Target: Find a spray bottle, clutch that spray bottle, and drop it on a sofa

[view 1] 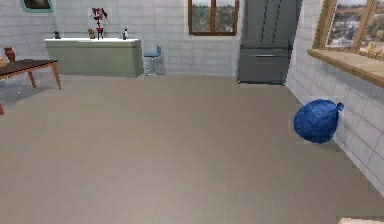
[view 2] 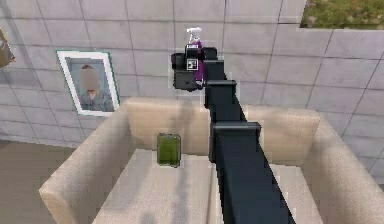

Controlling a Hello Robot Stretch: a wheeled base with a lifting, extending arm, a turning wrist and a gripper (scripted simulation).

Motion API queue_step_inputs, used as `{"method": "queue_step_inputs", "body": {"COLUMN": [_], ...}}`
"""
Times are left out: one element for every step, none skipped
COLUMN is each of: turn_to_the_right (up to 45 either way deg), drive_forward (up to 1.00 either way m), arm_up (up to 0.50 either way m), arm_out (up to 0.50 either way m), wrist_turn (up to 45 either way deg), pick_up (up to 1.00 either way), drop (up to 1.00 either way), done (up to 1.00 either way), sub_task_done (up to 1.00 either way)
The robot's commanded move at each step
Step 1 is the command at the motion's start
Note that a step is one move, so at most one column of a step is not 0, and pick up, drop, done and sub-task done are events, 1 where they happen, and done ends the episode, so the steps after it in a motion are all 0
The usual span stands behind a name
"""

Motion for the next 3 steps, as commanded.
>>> {"method": "queue_step_inputs", "body": {"turn_to_the_right": [0.0, 0.0, 0.0], "drive_forward": [0.0, 0.0, 0.0], "arm_up": [0.0, -0.36, -0.32], "arm_out": [0.0, 0.0, 0.0], "wrist_turn": [15.0, 0.0, 0.0], "pick_up": [0.0, 0.0, 0.0], "drop": [0.0, 0.0, 0.0], "done": [0.0, 0.0, 0.0], "sub_task_done": [0.0, 0.0, 0.0]}}
